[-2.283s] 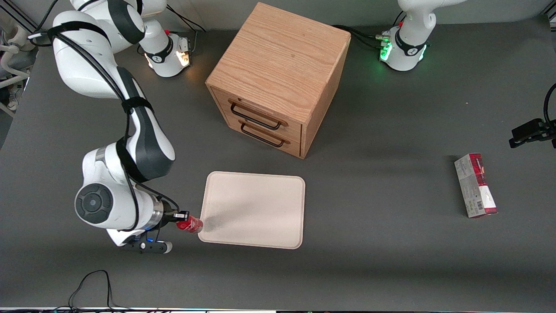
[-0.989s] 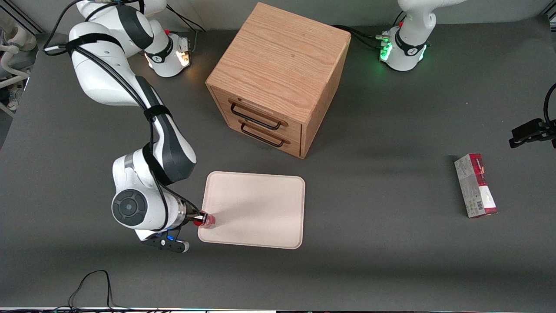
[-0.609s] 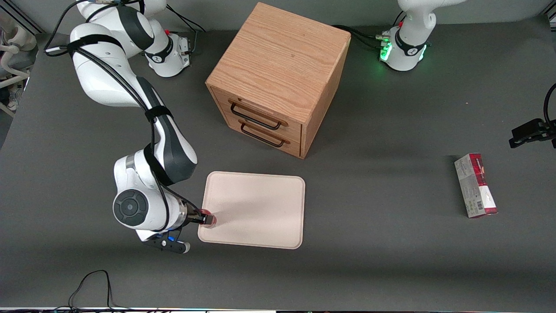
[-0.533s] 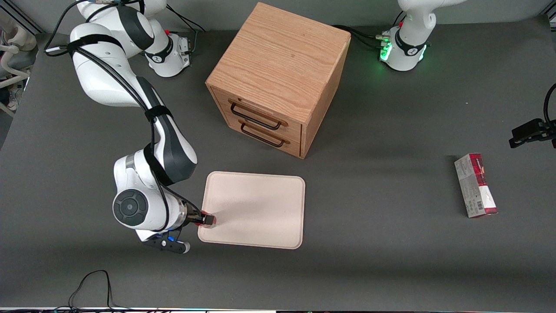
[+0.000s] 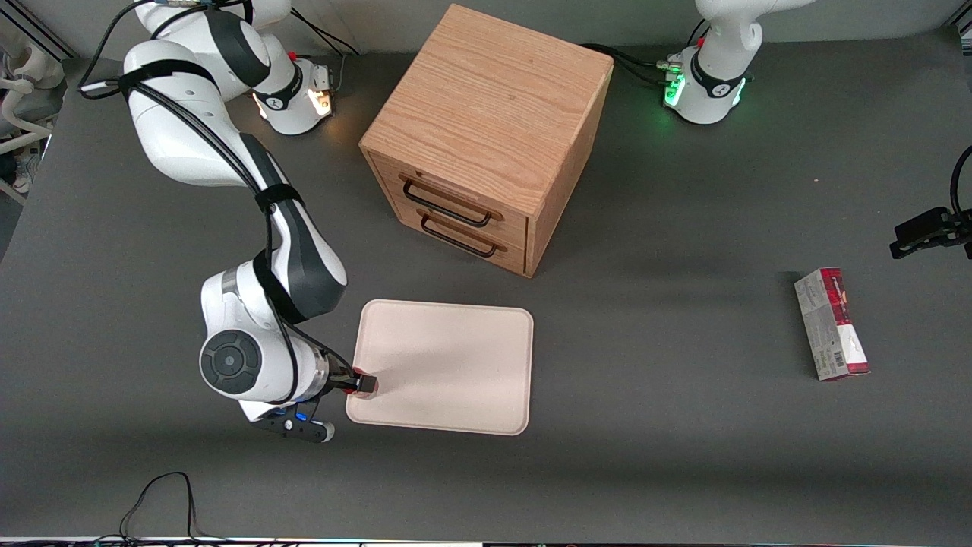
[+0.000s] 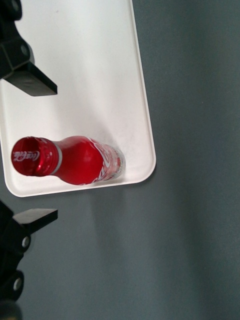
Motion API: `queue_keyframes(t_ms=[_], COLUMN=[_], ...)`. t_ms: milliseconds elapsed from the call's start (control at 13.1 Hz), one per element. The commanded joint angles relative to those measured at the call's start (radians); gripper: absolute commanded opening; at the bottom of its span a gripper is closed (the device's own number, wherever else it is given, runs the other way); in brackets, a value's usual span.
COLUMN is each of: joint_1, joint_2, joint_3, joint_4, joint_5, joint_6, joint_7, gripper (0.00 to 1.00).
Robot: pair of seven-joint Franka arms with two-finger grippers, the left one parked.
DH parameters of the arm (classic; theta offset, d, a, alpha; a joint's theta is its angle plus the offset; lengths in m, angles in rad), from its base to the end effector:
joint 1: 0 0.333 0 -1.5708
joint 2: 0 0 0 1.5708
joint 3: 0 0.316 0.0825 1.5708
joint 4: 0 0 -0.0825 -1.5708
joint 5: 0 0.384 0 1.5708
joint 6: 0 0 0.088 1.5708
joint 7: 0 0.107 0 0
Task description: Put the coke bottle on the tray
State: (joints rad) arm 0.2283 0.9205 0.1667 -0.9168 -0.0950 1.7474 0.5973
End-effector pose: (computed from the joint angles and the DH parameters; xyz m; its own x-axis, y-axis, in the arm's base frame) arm 0.7328 0.2426 0.3271 0.9669 -0.2387 -0.0897 -0.2386 -0.9711 0.0119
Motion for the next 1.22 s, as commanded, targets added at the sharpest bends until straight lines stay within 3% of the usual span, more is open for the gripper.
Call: queue_keyframes(t_ms=[0, 228, 457, 685, 913, 1141], joint_1=[0.003, -0.026, -0.098, -0.187, -0.292, -0.258], joint_2=[0.003, -0.060, -0.165, -0.422, -0.677, -0.848], joint_3=[-0.001, -0.003, 0.001, -0.006, -0.022, -0.107], joint_4=[0.032, 0.024, -0.016, -0.314, -0.575, -0.730], joint_5=[-0.019, -0.011, 0.004, 0.009, 0.070, 0.070], joint_6=[-0.012, -0.107, -0.296, -0.272, -0.204, -0.163], joint_7=[0.026, -0.016, -0.236, -0.420, -0.594, -0.700], gripper=[1.00, 1.00, 1.00, 1.00, 1.00, 1.00])
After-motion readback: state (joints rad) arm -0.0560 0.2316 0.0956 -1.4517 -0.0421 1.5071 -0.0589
